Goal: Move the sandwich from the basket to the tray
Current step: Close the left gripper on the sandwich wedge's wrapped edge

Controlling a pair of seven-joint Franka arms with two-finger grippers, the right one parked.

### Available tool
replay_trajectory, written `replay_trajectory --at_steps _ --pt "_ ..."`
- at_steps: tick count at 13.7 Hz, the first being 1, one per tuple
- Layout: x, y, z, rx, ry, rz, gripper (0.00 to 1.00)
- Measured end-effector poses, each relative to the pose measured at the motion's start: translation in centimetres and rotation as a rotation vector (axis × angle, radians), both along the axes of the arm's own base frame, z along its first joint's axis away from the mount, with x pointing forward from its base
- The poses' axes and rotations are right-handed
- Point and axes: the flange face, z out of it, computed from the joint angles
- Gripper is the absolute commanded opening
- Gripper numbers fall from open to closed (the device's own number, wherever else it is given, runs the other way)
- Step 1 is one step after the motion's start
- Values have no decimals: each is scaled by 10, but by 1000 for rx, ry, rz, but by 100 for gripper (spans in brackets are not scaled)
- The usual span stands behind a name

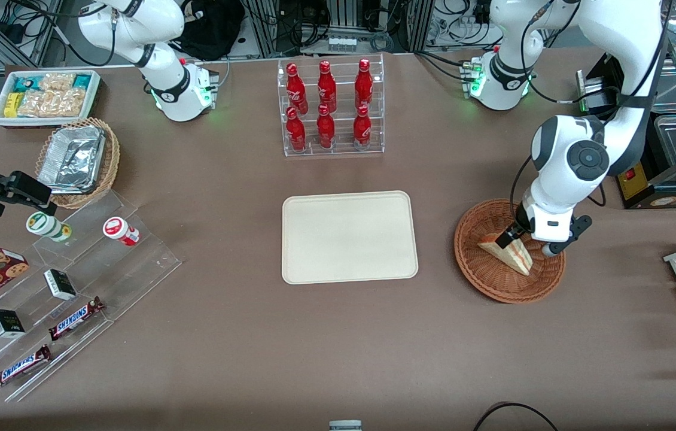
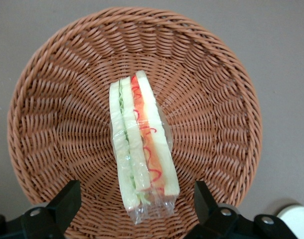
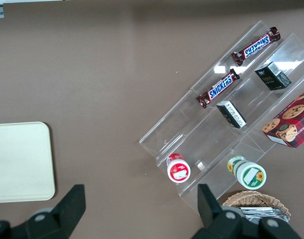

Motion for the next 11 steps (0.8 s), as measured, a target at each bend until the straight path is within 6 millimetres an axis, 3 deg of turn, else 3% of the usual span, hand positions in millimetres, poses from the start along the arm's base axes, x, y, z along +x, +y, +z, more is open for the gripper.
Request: replay_trajectory --at_steps 5,6,8,9,11 --pt "3 0 -20 -14 -5 60 100" --pt "4 -1 -24 -18 -13 69 91" --pt "5 -1 -34 -23 -14 80 29" --pt "5 -1 -36 -24 -13 85 13" --pt "9 -1 -35 -26 -19 87 9"
